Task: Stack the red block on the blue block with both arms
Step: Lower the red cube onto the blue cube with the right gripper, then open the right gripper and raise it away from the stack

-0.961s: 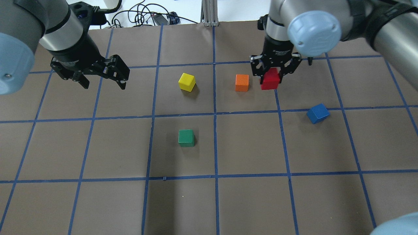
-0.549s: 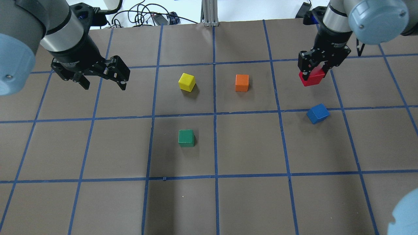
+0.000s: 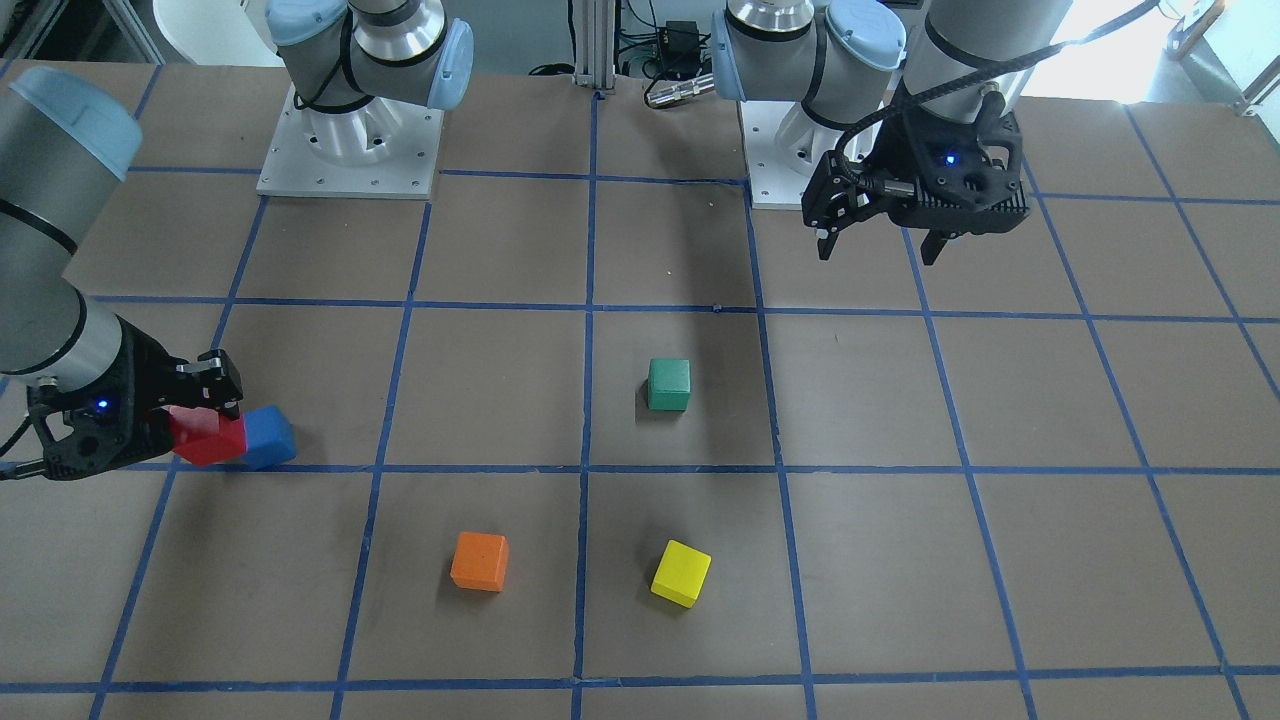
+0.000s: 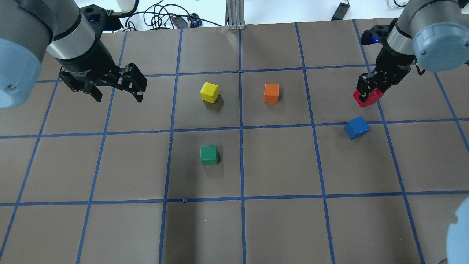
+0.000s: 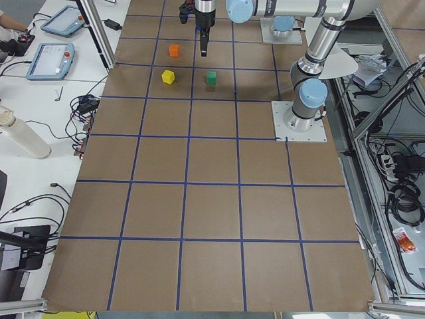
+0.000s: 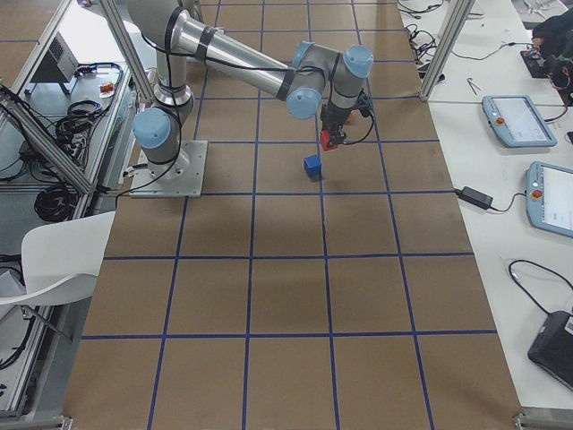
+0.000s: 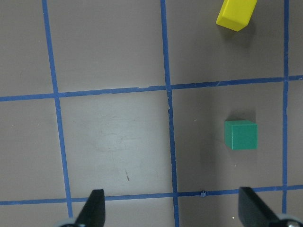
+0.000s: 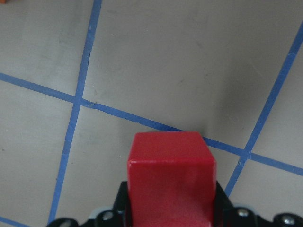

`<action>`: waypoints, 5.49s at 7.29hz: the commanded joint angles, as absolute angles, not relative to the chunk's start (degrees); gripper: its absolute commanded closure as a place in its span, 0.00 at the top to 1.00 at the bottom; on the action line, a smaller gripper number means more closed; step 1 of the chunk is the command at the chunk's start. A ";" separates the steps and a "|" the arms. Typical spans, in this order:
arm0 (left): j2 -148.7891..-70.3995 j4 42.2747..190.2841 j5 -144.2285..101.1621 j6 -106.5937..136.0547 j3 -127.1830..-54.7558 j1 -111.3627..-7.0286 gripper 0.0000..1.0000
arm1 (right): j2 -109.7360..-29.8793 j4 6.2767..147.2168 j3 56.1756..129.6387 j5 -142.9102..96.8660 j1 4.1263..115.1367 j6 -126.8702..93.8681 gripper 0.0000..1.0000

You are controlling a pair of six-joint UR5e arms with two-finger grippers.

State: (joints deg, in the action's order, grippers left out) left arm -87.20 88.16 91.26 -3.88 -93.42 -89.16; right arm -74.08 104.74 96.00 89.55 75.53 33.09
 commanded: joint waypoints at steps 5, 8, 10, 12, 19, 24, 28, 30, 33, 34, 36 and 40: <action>-87.28 88.15 91.32 -3.96 -93.08 -89.21 1.00 | -74.09 114.79 105.46 91.40 75.32 34.54 0.00; -87.28 88.15 91.32 -4.39 -92.99 -89.21 1.00 | -74.36 114.16 105.90 93.51 75.24 34.54 0.00; -87.28 88.15 91.23 -4.39 -92.99 -89.21 1.00 | -74.44 114.52 106.70 94.22 75.23 34.37 0.00; -87.28 88.15 91.23 -4.48 -92.99 -89.12 1.00 | -74.44 114.43 106.70 93.52 75.15 34.37 0.00; -87.19 88.15 91.32 -4.48 -93.08 -89.12 1.00 | -74.36 114.26 106.70 93.16 75.23 34.98 0.46; -87.19 88.15 91.32 -4.48 -92.99 -89.12 1.00 | -74.88 113.73 105.30 93.51 75.32 34.02 1.00; -87.19 88.15 91.41 -4.57 -92.90 -89.12 1.00 | -83.13 89.11 90.75 93.34 75.85 26.75 1.00; -87.19 88.07 91.32 -4.66 -92.90 -89.12 1.00 | -83.84 80.98 83.79 93.08 81.17 15.19 1.00; -87.19 88.15 91.67 -4.75 -92.90 -89.12 1.00 | -83.94 80.24 82.79 92.90 92.70 2.85 1.00; -87.10 88.15 91.67 -4.75 -92.99 -89.12 1.00 | -83.85 80.33 82.79 92.99 94.03 1.94 1.00; -87.01 88.15 91.76 -4.75 -93.51 -89.12 1.00 | -83.85 80.25 82.62 92.55 93.52 2.02 1.00; -87.19 88.15 91.76 -4.75 -92.99 -89.12 1.00 | -85.42 79.98 83.23 90.09 90.19 1.93 1.00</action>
State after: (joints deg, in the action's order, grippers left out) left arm -87.23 88.16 91.78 -4.77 -92.98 -89.12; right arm -84.63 80.21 82.80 90.14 91.99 1.94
